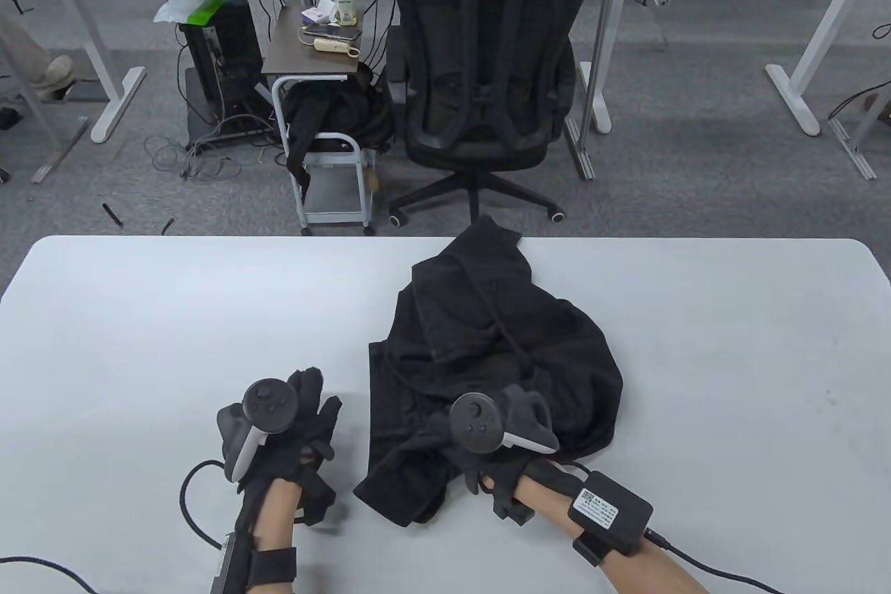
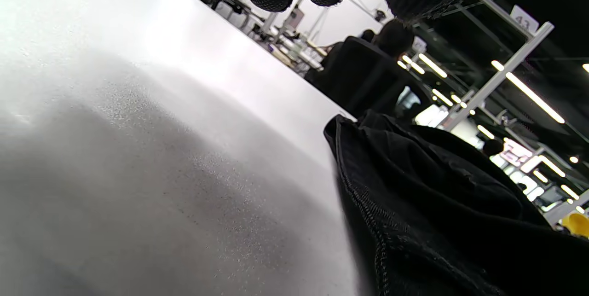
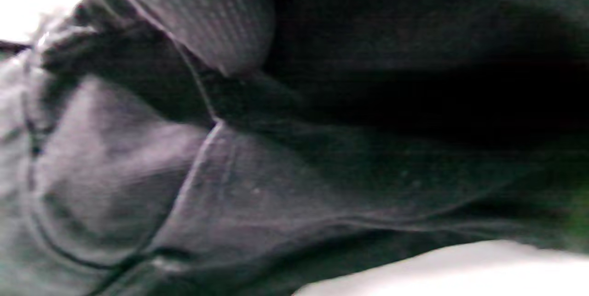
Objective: Fold trousers
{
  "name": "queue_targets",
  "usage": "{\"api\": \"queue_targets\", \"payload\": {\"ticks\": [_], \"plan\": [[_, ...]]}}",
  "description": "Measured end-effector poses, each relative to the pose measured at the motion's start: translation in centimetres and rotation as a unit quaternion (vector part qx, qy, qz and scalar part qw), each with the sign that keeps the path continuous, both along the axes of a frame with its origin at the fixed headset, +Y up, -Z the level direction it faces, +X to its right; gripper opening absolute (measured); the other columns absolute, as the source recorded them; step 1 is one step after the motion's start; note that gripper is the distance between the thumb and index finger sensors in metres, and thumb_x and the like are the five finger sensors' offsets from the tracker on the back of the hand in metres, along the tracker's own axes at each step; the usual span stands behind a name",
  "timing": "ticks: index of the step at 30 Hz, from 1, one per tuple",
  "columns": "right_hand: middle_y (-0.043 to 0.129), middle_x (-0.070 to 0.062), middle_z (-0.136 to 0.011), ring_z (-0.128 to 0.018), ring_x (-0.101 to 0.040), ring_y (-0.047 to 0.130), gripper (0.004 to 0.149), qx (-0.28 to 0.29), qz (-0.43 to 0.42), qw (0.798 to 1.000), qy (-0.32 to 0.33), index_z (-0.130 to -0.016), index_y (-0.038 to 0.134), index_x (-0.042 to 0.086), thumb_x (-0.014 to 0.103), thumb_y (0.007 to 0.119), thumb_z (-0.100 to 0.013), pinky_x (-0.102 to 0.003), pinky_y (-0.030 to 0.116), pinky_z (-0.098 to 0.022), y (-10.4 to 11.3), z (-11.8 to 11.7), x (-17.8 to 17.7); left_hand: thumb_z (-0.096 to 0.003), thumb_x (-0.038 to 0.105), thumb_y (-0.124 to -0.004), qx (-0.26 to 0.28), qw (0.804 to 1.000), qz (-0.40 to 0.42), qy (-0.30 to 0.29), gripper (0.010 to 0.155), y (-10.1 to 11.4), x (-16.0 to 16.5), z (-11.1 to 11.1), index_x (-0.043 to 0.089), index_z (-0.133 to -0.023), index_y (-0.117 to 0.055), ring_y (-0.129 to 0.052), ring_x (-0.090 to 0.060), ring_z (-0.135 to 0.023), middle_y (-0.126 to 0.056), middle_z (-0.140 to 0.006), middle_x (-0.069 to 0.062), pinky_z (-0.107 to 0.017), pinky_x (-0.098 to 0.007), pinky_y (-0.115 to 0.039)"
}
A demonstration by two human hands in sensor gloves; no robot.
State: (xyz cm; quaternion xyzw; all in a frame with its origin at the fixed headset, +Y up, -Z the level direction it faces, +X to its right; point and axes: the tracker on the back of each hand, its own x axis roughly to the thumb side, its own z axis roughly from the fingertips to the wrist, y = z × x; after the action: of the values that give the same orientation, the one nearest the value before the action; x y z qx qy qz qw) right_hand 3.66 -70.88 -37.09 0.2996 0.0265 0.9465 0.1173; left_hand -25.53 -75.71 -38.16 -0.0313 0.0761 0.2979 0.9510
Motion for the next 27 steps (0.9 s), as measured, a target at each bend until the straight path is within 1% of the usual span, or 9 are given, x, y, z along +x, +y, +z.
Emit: {"api": "queue_targets", "payload": {"ticks": [2, 5, 11, 15, 17, 21, 23, 26, 27], "plan": [[0.098, -0.008, -0.079, -0.077, -0.035, 0.092, 0.045, -0.039, -0.058, 0.997, -0.014, -0.086, 0.088, 0.020, 0.037, 0.082, -0.045, -0.056, 0.069, -0.063, 1.3, -0.9, 1.1, -0.0503, 0.055, -0.068, 0.002, 1.000, 0.003, 0.001, 0.067, 0.0, -0.1, 0.0, 0.030, -0.109, -0.046, -0.049, -0.040, -0.111, -0.050, -0.122, -0.006, -0.076, -0.060, -0.050], [0.100, -0.009, -0.071, -0.070, -0.035, 0.095, 0.044, -0.068, -0.185, 0.978, -0.062, -0.085, 0.088, 0.016, 0.035, 0.084, -0.045, -0.056, 0.070, -0.060, 4.2, -2.5, 3.9, -0.0504, 0.055, -0.068, 0.003, 1.000, 0.008, 0.003, 0.067, 0.0, -0.2, 0.0, 0.031, -0.109, -0.046, -0.049, -0.040, -0.111, -0.050, -0.122, -0.006, -0.076, -0.060, -0.050], [0.101, -0.010, -0.062, -0.060, -0.033, 0.098, 0.044, -0.054, -0.436, 0.890, -0.126, -0.083, 0.088, 0.012, 0.034, 0.085, -0.045, -0.057, 0.072, -0.056, 11.0, -3.8, 10.4, -0.0505, 0.054, -0.067, 0.012, 1.000, 0.023, 0.010, 0.066, 0.1, -0.7, 0.0, 0.030, -0.109, -0.046, -0.049, -0.040, -0.111, -0.050, -0.122, -0.006, -0.076, -0.060, -0.050], [0.100, -0.009, -0.062, -0.061, -0.032, 0.097, 0.044, -0.070, -0.516, 0.851, -0.073, -0.084, 0.088, 0.012, 0.034, 0.086, -0.046, -0.056, 0.072, -0.057, 15.3, -2.5, 12.5, -0.0508, 0.054, -0.067, 0.018, 0.999, 0.031, 0.015, 0.066, 0.1, -0.9, 0.0, 0.030, -0.109, -0.046, -0.049, -0.040, -0.111, -0.049, -0.122, -0.006, -0.076, -0.060, -0.050], [0.100, -0.008, -0.062, -0.061, -0.030, 0.098, 0.045, -0.098, -0.565, 0.819, -0.019, -0.084, 0.088, 0.012, 0.035, 0.086, -0.046, -0.055, 0.073, -0.057, 17.5, -1.8, 13.2, -0.0508, 0.054, -0.067, 0.020, 0.999, 0.033, 0.017, 0.066, 0.2, -1.0, 0.0, 0.030, -0.109, -0.046, -0.049, -0.040, -0.111, -0.049, -0.122, -0.006, -0.076, -0.060, -0.050], [0.102, -0.006, -0.059, -0.057, -0.027, 0.100, 0.045, -0.174, -0.626, 0.760, 0.021, -0.084, 0.088, 0.012, 0.037, 0.086, -0.047, -0.054, 0.076, -0.055, 19.0, -2.9, 13.4, -0.0509, 0.053, -0.067, 0.023, 0.999, 0.041, 0.024, 0.066, 0.1, -1.4, 0.1, 0.030, -0.109, -0.046, -0.049, -0.040, -0.111, -0.049, -0.122, -0.006, -0.076, -0.060, -0.050], [0.101, -0.007, -0.060, -0.058, -0.029, 0.099, 0.045, -0.200, -0.612, 0.765, 0.003, -0.086, 0.087, 0.011, 0.036, 0.086, -0.048, -0.055, 0.074, -0.056, 18.1, -4.4, 12.6, -0.0509, 0.053, -0.067, 0.024, 0.998, 0.047, 0.027, 0.066, 0.1, -1.6, 0.1, 0.030, -0.109, -0.046, -0.049, -0.040, -0.111, -0.049, -0.122, -0.006, -0.076, -0.060, -0.050], [0.100, -0.007, -0.065, -0.063, -0.030, 0.097, 0.046, -0.162, -0.533, 0.826, -0.083, -0.088, 0.085, 0.013, 0.036, 0.084, -0.048, -0.055, 0.073, -0.058, 14.8, -6.7, 10.4, -0.0510, 0.053, -0.067, 0.027, 0.997, 0.056, 0.034, 0.066, 0.1, -2.1, 0.1, 0.030, -0.109, -0.046, -0.049, -0.040, -0.111, -0.049, -0.122, -0.006, -0.076, -0.060, -0.050], [0.100, -0.006, -0.066, -0.063, -0.030, 0.097, 0.046, -0.158, -0.515, 0.837, -0.096, -0.088, 0.085, 0.013, 0.036, 0.085, -0.048, -0.055, 0.073, -0.058, 13.6, -7.3, 9.6, -0.0509, 0.053, -0.067, 0.028, 0.997, 0.060, 0.036, 0.066, 0.1, -2.2, 0.2, 0.030, -0.109, -0.046, -0.049, -0.040, -0.111, -0.049, -0.122, -0.006, -0.076, -0.060, -0.050]]}}
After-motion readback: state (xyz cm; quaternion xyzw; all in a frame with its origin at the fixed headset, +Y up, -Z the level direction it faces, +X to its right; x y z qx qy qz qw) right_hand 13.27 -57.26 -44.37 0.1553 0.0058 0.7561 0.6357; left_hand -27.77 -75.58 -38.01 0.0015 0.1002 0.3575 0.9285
